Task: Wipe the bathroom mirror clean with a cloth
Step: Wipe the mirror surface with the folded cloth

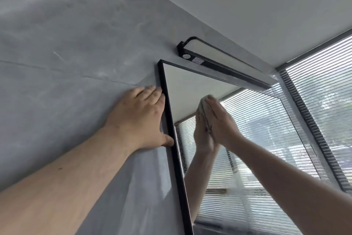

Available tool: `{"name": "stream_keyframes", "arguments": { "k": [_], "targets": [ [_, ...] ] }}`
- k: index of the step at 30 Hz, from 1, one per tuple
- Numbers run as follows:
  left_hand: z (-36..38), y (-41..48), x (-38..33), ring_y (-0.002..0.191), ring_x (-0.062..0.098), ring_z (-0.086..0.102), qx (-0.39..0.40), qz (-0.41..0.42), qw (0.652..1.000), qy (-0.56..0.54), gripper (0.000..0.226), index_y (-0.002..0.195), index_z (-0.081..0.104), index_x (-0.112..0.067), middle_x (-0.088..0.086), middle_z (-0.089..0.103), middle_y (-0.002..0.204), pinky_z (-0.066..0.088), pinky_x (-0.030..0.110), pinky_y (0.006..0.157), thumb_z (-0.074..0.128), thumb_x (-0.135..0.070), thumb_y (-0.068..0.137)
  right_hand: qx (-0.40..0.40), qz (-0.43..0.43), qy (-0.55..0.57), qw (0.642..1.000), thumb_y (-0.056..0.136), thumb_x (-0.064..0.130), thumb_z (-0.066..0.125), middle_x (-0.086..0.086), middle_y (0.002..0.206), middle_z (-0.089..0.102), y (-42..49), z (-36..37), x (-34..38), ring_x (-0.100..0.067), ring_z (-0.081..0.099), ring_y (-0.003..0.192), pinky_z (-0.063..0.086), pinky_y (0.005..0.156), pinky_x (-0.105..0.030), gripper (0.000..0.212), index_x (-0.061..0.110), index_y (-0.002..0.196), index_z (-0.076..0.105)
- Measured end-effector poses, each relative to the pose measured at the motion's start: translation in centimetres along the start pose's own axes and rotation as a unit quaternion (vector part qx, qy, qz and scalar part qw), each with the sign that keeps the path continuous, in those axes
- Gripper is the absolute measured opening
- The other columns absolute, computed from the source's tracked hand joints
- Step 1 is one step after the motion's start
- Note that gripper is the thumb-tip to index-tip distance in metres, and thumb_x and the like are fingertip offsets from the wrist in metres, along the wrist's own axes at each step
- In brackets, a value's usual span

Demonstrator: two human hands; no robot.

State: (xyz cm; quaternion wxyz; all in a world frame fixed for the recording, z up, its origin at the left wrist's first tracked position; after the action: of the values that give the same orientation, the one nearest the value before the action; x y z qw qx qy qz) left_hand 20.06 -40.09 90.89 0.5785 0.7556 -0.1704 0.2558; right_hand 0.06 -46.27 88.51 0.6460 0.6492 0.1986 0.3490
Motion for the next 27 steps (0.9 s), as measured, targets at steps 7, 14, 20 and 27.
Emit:
{"name": "stream_keyframes", "arguments": {
  "k": [7, 14, 20, 27],
  "targets": [
    [-2.2, 2.4, 1.2, 0.142, 0.021, 0.03, -0.004, 0.011, 0.999, 0.04, 0.127, 0.149, 0.034, -0.015, 0.002, 0.032, 0.157, 0.023, 0.038, 0.115, 0.041, -0.099, 0.054, 0.135, -0.318, -0.027, 0.938, 0.103, 0.014, 0.043, -0.008, 0.159, 0.035, -11.0, 2.5, 8.1, -0.023, 0.027, 0.15, 0.023, 0.122, -0.038, 0.044, 0.004, 0.145, 0.047],
    [-0.7, 2.9, 1.9, 0.153, 0.019, 0.001, 0.01, 0.003, 1.0, 0.023, 0.138, 0.157, 0.009, -0.011, 0.005, 0.005, 0.166, -0.001, 0.045, 0.123, 0.037, -0.099, 0.054, 0.065, -0.212, 0.0, 0.975, 0.104, 0.033, 0.037, 0.009, 0.153, 0.038, -0.8, 4.1, 9.6, -0.004, 0.027, 0.147, 0.02, 0.121, -0.021, 0.046, 0.015, 0.144, 0.051],
    [-0.6, 3.0, 1.9, 0.153, 0.017, 0.001, 0.016, -0.001, 0.999, 0.035, 0.136, 0.157, 0.007, -0.012, 0.004, 0.005, 0.166, -0.002, 0.045, 0.123, 0.037, -0.098, 0.056, 0.054, -0.127, -0.019, 0.99, 0.106, 0.023, 0.044, 0.005, 0.157, 0.038, 7.9, 4.9, 11.6, -0.009, 0.028, 0.146, 0.007, 0.108, -0.002, 0.04, 0.021, 0.146, 0.049],
    [-0.3, 3.0, 1.9, 0.153, 0.016, -0.003, 0.044, -0.003, 0.998, 0.044, 0.136, 0.157, 0.002, -0.013, 0.003, -0.002, 0.166, -0.004, 0.044, 0.123, 0.034, -0.1, 0.058, 0.038, -0.102, -0.018, 0.994, 0.106, 0.027, 0.043, 0.008, 0.157, 0.038, 6.6, 3.1, 7.3, -0.005, 0.026, 0.146, 0.001, 0.105, 0.004, 0.041, 0.025, 0.147, 0.048]
  ]
}}
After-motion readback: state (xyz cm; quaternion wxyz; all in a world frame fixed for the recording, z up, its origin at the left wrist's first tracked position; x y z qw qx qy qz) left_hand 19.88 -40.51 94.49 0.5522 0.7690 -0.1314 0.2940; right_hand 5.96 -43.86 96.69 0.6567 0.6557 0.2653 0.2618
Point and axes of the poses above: each hand's wrist, its own y-axis towards the middle knuckle, its own z-axis out of the palm, x = y × z, the point moved 10 cm from there along y, towards the middle knuckle
